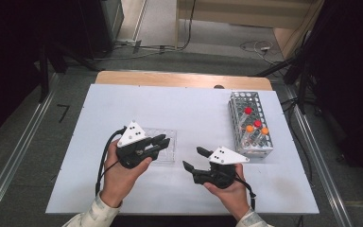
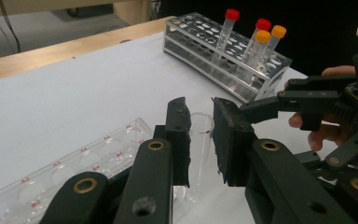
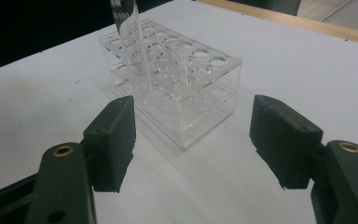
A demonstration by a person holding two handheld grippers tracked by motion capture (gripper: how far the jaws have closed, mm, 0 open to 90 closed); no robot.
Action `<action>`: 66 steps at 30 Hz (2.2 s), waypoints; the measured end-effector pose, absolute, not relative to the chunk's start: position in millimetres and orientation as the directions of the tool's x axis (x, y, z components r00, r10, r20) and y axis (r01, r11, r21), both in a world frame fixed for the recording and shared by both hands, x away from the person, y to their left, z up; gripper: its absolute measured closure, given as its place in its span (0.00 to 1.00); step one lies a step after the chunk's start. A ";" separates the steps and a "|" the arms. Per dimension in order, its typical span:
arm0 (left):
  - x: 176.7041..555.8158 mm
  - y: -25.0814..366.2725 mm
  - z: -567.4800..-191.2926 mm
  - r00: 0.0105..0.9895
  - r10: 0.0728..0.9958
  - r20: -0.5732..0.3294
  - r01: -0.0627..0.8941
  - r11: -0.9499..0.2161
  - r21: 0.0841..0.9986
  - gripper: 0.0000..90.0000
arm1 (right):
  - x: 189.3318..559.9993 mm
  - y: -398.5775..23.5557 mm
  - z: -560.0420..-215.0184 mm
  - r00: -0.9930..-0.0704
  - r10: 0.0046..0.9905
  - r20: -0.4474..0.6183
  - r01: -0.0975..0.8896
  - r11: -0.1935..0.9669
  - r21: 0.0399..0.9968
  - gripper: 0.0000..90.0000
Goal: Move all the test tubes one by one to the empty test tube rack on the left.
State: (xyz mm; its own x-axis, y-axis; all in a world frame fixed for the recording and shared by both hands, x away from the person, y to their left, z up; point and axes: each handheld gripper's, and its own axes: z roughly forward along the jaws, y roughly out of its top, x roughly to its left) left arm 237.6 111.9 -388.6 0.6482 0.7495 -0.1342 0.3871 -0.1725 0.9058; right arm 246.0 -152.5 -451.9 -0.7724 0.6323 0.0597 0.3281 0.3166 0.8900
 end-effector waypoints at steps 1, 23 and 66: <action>237.7 113.1 -387.7 0.646 0.752 -0.134 0.385 -0.169 0.907 0.86 | 246.2 -153.2 -452.6 -0.772 0.633 0.059 0.328 0.318 0.890 0.34; 249.8 117.2 -384.1 0.586 0.808 -0.060 0.349 -0.184 0.919 0.86 | 248.7 -156.7 -455.5 -0.764 0.642 0.063 0.339 0.317 0.886 0.34; 261.9 107.1 -424.1 0.571 0.818 -0.068 0.446 -0.241 0.862 0.81 | 248.6 -159.3 -456.7 -0.763 0.644 0.062 0.342 0.319 0.884 0.34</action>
